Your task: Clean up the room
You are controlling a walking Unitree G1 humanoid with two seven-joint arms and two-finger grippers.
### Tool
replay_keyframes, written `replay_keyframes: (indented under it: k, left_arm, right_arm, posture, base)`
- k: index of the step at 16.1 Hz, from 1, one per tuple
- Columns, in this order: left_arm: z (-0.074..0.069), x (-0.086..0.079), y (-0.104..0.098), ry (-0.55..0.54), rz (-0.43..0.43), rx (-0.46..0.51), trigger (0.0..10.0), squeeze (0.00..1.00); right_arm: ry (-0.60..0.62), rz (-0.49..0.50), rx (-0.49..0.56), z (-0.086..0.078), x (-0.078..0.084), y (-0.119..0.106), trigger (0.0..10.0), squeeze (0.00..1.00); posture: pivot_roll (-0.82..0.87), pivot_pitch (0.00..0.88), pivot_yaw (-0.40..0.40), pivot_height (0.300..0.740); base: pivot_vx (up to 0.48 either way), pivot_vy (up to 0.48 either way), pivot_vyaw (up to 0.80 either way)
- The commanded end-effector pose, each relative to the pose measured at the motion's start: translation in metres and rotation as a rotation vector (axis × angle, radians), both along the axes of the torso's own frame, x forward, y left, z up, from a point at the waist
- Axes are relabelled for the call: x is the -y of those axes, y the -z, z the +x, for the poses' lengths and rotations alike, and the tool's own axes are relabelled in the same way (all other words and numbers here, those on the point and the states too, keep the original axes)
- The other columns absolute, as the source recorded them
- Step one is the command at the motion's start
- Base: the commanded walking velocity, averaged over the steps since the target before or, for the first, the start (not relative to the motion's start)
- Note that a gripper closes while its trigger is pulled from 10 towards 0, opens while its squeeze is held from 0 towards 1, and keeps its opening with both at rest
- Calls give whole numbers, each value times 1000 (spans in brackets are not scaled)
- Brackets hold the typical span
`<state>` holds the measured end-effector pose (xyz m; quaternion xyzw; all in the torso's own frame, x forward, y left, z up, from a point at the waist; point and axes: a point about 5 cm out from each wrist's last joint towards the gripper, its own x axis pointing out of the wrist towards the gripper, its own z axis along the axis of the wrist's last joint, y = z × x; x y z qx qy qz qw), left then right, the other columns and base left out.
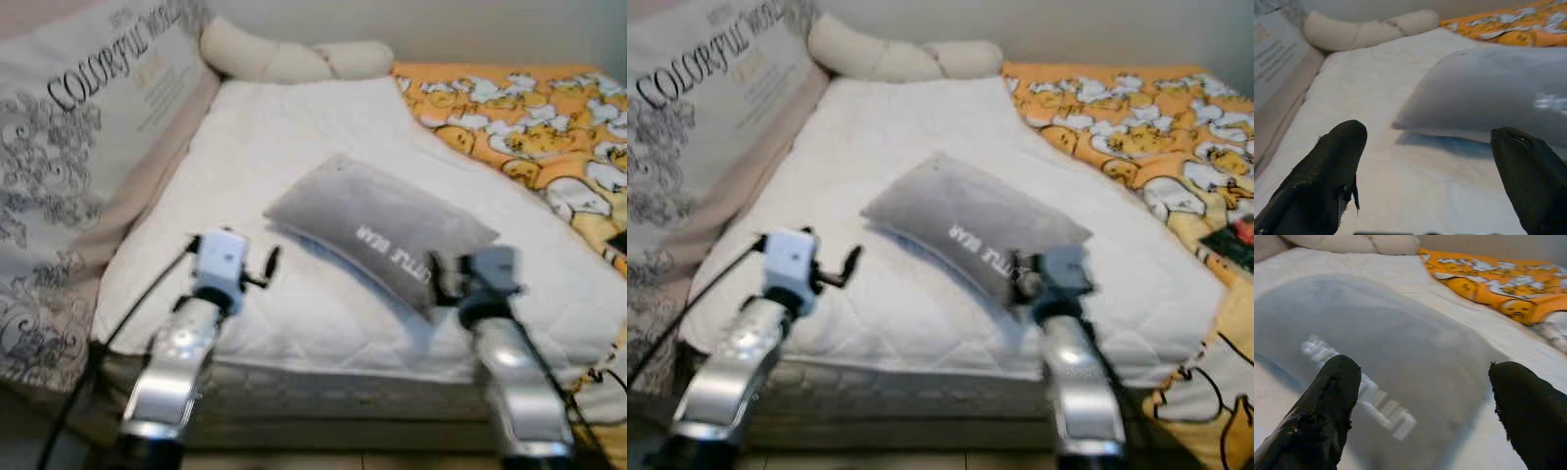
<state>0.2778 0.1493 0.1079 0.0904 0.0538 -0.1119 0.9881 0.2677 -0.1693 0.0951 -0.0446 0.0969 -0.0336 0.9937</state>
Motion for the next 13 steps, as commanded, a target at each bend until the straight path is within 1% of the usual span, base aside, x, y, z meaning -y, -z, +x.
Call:
replay_keyframes:
  k: [1,13]
  left_arm:
    - [1,2,-2,9,0,7,10000,0]
    - [2,2,-1,22,9,12,10000,0]
  right_arm:
    - [14,-8,11,1,7,-2,10000,0]
    - [9,-8,11,2,6,1,10000,0]
  posture:
    - [54,0,23,740]
    - [60,0,22,740]
  base:
    - [334,0,0]
    - [340,0,0]
